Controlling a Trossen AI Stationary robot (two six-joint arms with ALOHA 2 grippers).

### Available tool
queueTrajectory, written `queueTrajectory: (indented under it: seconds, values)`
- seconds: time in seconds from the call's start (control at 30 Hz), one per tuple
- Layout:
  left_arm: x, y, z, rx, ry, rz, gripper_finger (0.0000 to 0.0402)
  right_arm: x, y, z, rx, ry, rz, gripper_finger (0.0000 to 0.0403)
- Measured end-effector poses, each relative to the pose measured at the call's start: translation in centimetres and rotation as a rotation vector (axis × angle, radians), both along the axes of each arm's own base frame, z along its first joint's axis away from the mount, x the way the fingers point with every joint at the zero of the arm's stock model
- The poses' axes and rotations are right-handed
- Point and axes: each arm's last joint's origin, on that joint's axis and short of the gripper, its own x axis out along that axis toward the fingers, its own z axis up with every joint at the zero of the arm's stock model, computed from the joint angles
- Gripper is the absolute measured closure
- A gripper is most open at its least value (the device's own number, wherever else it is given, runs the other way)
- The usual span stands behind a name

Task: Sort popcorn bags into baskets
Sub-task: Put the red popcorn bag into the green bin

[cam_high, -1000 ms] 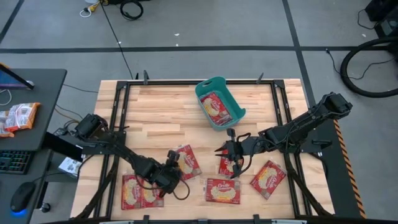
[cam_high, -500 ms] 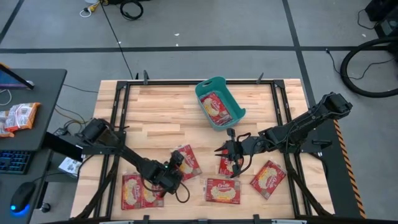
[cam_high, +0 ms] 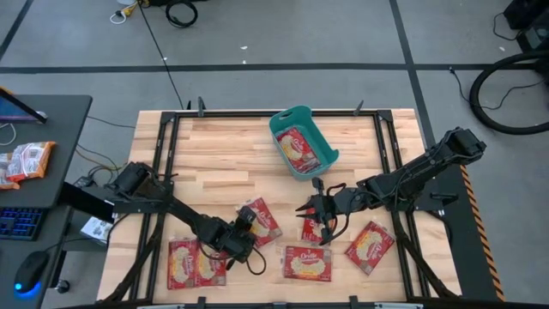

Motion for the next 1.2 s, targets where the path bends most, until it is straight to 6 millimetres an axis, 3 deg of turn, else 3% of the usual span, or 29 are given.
queueTrajectory:
  seconds: [0.27, 0.5, 0.93, 1.2]
  values:
    - [0.0, 0.0, -0.1, -0.012, -0.011, 0.031, 0.0385, 0.0, 0.0, 0.0, 0.003, 0.002, 0.01, 0.033]
    - [0.1, 0.1, 0.3, -0.029, -0.056, 0.062, 0.0397, -0.1, 0.2, 0.0, 0.001, 0.007, 0.019, 0.033]
    - [0.1, 3.4, 7.7, -0.038, -0.227, 0.058, 0.04, -0.9, 0.8, -0.7, -0.048, 0.059, -0.101, 0.033]
    - [0.3, 6.9, 11.0, 0.006, -0.308, 0.067, 0.0401, -2.0, 1.5, 0.0, -0.137, 0.009, -0.222, 0.033]
